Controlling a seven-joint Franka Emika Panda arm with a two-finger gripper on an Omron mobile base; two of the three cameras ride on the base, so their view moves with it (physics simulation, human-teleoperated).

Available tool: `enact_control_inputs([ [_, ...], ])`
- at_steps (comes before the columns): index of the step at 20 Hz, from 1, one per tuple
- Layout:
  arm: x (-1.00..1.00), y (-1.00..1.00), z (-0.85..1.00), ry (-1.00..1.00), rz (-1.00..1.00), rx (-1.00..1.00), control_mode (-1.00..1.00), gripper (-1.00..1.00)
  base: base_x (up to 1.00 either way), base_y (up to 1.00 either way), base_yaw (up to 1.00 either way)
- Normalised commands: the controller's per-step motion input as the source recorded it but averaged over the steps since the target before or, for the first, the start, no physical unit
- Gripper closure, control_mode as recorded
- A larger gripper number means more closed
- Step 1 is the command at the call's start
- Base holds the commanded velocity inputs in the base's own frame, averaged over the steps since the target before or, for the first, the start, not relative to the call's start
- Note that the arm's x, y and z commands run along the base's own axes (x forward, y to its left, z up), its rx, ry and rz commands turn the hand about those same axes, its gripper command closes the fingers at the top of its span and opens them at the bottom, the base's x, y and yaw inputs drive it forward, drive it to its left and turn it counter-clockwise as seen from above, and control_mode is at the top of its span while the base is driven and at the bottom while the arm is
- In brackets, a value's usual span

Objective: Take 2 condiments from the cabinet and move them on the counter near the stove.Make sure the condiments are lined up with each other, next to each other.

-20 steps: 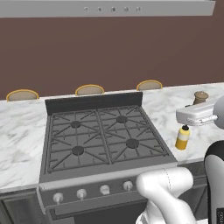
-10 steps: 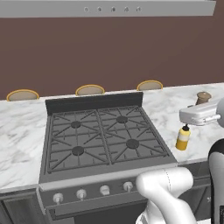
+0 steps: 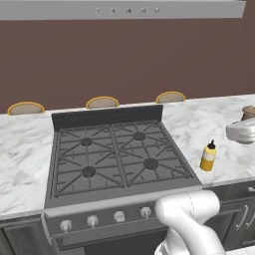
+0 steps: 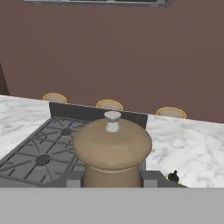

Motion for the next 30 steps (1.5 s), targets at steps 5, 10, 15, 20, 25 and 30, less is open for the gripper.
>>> enact_control_inputs([
  [5, 0.10, -0.39, -0.23, 0.00, 0.02, -0.01, -1.00, 1.00, 0.00, 0.00, 0.00],
  [10, 0.06, -0.24, -0.34, -0.05, 0.11, 0.00, -1.00, 1.00, 0.00, 0.00, 0.00],
  [15, 0.16, -0.37, -0.35, -0.04, 0.11, 0.00, -1.00, 1.00, 0.00, 0.00, 0.00],
  [20, 0.20, -0.39, -0.27, 0.00, 0.03, 0.00, -1.00, 1.00, 0.00, 0.00, 0.00],
  [25, 0.16, -0.30, -0.17, 0.01, 0.00, 0.00, -1.00, 1.00, 0.00, 0.00, 0.00],
  [30, 0.20, -0.16, -0.26, 0.01, 0.00, -0.02, -1.00, 1.00, 0.00, 0.00, 0.00],
])
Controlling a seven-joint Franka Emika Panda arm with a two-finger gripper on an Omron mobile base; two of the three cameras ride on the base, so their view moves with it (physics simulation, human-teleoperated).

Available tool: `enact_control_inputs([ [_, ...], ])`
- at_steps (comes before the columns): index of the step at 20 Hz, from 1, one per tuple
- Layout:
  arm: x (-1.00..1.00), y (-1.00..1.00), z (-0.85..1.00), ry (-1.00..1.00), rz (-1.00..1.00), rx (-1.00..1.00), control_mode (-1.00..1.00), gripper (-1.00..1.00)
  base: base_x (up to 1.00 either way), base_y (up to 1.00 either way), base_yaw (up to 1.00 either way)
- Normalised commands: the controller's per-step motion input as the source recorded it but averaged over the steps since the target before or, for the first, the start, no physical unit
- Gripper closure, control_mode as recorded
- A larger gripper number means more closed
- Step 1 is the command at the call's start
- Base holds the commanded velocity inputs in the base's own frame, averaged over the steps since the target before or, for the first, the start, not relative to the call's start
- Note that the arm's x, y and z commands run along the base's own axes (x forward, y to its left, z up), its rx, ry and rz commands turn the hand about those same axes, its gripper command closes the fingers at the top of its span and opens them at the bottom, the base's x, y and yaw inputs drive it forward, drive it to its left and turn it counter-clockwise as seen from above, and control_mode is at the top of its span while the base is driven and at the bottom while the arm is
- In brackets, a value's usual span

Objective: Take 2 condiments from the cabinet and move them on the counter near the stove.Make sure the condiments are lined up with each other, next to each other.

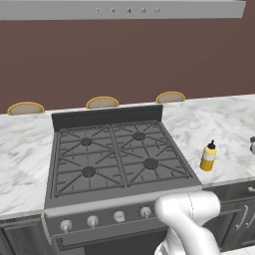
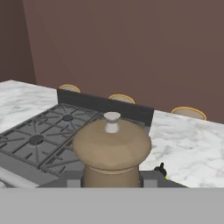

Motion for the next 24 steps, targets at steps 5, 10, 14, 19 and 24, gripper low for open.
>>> enact_control_inputs([
  [5, 0.22, -0.13, -0.38, 0.00, 0.00, -0.03, -1.00, 1.00, 0.00, 0.00, 0.00],
  [10, 0.20, -0.18, -0.43, 0.00, 0.00, -0.03, -1.00, 1.00, 0.00, 0.00, 0.00],
  [14, 0.14, -0.10, -0.44, -0.01, 0.04, -0.02, -1.00, 1.00, 0.00, 0.00, 0.00],
  [19, 0.00, -0.08, -0.33, -0.05, 0.23, 0.00, -1.00, 1.00, 0.00, 0.00, 0.00],
  [24, 0.07, -0.16, -0.30, -0.03, 0.23, 0.02, -1.00, 1.00, 0.00, 0.00, 0.00],
])
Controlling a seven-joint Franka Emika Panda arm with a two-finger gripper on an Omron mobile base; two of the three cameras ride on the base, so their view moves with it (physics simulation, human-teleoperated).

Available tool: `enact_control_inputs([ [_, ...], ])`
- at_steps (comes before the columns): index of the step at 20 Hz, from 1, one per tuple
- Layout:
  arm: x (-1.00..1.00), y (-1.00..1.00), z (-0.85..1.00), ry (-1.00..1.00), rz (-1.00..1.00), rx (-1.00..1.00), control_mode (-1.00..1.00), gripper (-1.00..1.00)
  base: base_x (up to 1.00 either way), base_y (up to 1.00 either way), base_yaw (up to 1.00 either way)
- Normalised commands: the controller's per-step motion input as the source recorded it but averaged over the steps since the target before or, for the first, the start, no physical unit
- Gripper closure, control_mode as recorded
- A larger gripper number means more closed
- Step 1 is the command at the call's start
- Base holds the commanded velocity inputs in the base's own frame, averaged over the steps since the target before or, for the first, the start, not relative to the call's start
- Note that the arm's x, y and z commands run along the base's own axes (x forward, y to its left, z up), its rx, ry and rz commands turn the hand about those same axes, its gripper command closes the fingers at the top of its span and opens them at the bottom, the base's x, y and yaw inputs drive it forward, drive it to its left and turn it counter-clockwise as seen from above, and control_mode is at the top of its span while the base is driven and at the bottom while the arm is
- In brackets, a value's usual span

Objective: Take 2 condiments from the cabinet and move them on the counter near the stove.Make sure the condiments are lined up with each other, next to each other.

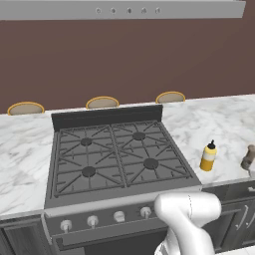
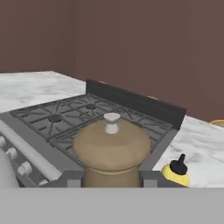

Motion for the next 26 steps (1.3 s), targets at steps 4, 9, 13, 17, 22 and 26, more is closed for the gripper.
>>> enact_control_inputs([
  [4, 0.18, -0.22, -0.29, -0.01, 0.19, 0.03, -1.00, 1.00, 0.00, 0.00, 0.00],
  [9, 0.25, -0.18, -0.20, -0.03, 0.15, 0.04, -1.00, 1.00, 0.00, 0.00, 0.00],
  [13, 0.30, -0.06, -0.20, -0.05, 0.11, 0.05, -1.00, 1.00, 0.00, 0.00, 0.00],
  [17, 0.30, -0.06, -0.18, -0.04, 0.05, 0.07, -1.00, 1.00, 0.00, 0.00, 0.00],
  [22, 0.22, -0.01, -0.26, -0.01, 0.05, 0.02, -1.00, 1.00, 0.00, 0.00, 0.00],
  [26, 0.16, 0.00, -0.26, 0.00, 0.04, 0.00, -1.00, 1.00, 0.00, 0.00, 0.00],
])
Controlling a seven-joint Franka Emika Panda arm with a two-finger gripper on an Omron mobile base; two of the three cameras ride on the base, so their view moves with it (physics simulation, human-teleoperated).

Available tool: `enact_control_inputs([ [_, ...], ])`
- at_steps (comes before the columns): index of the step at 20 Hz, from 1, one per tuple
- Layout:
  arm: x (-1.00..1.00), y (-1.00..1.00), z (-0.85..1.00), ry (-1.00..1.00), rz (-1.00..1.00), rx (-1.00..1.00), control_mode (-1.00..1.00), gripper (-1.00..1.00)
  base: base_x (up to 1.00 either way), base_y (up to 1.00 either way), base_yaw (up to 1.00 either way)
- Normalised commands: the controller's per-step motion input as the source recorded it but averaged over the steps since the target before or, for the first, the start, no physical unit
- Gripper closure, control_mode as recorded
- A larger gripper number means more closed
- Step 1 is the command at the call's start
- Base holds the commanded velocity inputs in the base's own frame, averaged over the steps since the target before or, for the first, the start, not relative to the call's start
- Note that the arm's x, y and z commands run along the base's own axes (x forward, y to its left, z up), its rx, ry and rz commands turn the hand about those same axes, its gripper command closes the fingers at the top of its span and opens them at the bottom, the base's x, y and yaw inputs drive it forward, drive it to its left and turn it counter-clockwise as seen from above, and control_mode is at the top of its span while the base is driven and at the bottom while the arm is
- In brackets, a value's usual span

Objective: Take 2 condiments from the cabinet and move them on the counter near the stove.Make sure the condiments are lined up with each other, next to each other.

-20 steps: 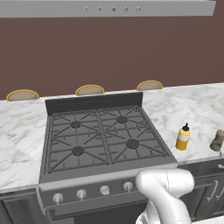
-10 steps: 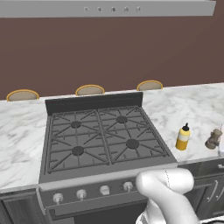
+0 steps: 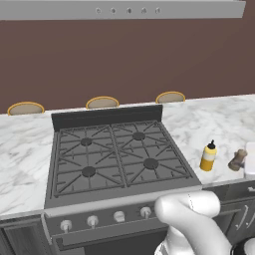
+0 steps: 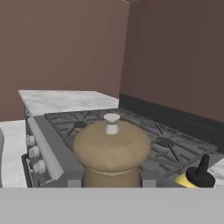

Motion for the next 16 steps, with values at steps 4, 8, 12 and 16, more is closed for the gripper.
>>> enact_control_inputs([
  [4, 0.04, -0.02, -0.11, 0.00, 0.01, 0.00, -1.00, 1.00, 0.00, 0.00, 0.00],
  [8, 0.06, 0.00, 0.00, 0.00, 0.00, 0.00, -1.00, 1.00, 0.00, 0.00, 0.00],
  [12, 0.19, 0.00, -0.04, 0.00, 0.00, 0.00, -1.00, 1.00, 0.00, 0.00, 0.00],
  [16, 0.21, 0.00, -0.09, 0.02, 0.00, 0.00, -1.00, 1.00, 0.00, 0.00, 0.00],
])
